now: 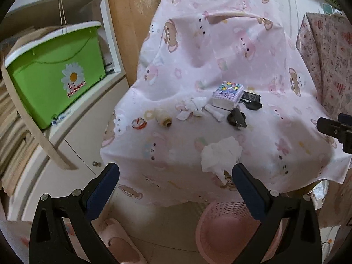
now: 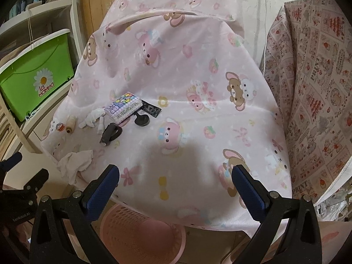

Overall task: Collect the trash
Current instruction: 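Close the left gripper on the white tissue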

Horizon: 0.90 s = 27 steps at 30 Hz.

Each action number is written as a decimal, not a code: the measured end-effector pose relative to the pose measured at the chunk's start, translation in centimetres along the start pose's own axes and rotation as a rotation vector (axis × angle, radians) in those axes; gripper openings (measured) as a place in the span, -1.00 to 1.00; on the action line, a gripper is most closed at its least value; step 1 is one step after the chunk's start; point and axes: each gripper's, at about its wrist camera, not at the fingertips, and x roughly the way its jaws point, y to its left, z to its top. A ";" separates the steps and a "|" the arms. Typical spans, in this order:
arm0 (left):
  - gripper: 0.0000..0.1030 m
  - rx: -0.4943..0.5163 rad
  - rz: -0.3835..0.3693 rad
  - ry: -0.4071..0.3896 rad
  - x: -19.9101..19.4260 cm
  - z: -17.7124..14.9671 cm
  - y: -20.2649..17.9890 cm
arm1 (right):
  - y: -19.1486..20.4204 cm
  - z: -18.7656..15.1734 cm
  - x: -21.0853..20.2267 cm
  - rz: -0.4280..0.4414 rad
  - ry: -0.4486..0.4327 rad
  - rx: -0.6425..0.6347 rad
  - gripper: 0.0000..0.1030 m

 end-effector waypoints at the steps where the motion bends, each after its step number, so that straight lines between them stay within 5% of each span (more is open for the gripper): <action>1: 0.76 -0.018 -0.014 0.007 0.1 -0.1 0.1 | 0.0 0.0 0.0 -0.001 0.000 -0.002 1.00; 8: 0.39 -0.052 0.023 0.021 0.6 0.0 -0.2 | 0.2 -0.2 0.0 0.007 0.011 -0.019 1.00; 12: -0.29 -0.027 0.099 0.029 0.8 0.1 -0.7 | 0.0 -0.2 0.1 -0.001 0.016 -0.015 1.00; 13: -0.29 -0.016 0.101 0.034 1.0 0.0 -0.9 | 0.0 -0.2 0.1 -0.001 0.016 -0.013 1.00; 19: -0.13 -0.175 -0.231 0.095 1.9 0.7 0.3 | -0.2 -0.3 0.4 -0.004 0.018 -0.014 1.00; 21: 0.10 -0.181 -0.247 0.098 2.2 1.0 0.1 | 0.0 -0.3 0.4 -0.011 0.016 -0.028 1.00; 27: 0.03 -0.192 -0.237 0.173 4.7 0.7 -0.4 | 0.5 -0.3 0.8 -0.004 0.022 -0.052 1.00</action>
